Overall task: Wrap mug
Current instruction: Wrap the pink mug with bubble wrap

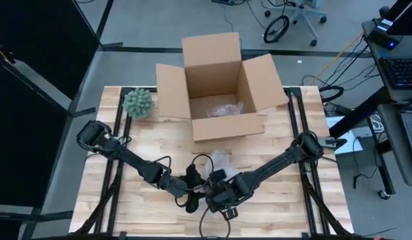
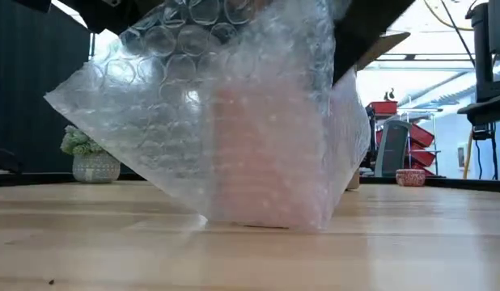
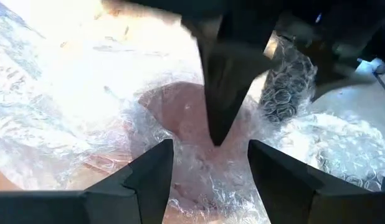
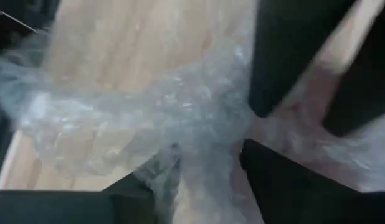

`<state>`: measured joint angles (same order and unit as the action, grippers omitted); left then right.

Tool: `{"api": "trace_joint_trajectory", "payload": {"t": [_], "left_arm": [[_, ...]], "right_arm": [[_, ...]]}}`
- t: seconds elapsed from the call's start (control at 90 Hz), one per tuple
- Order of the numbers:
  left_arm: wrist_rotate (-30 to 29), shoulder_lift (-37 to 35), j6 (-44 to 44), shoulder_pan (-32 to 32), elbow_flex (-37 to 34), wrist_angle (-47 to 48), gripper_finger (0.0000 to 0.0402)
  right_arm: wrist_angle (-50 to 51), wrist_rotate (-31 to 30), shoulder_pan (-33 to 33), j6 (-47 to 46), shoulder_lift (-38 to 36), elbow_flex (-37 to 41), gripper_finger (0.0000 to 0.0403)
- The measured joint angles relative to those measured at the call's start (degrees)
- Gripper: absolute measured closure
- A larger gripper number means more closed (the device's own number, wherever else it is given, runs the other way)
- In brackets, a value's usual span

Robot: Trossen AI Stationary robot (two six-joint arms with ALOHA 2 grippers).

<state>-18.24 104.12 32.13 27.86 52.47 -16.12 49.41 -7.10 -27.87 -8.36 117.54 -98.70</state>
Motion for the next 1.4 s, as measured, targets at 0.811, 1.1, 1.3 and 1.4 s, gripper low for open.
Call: {"api": "trace_joint_trajectory", "payload": {"t": [0.811,1.1,1.3,1.4], "left_arm": [[1.0,0.0,0.1,0.0,0.0,-1.2,0.0203],[0.8,0.0,0.1,0.0,0.0,-1.3,0.0203],[0.1,0.0,0.2,0.0,0.0,-0.6,0.0203],[0.0,0.0,0.2,0.0,0.0,-0.5,0.0203]], "right_arm": [[-10.4,-3.9,3.9,-3.5,-1.3,9.9,0.0246],[-9.6,-0.7,4.2,-4.3,-0.2,7.7,0.0246],[-1.8,0.0,4.0,-3.2,0.4,-0.2,0.0245],[1.1,-0.1,4.0,-2.9,0.3,-3.0,0.0245]]}}
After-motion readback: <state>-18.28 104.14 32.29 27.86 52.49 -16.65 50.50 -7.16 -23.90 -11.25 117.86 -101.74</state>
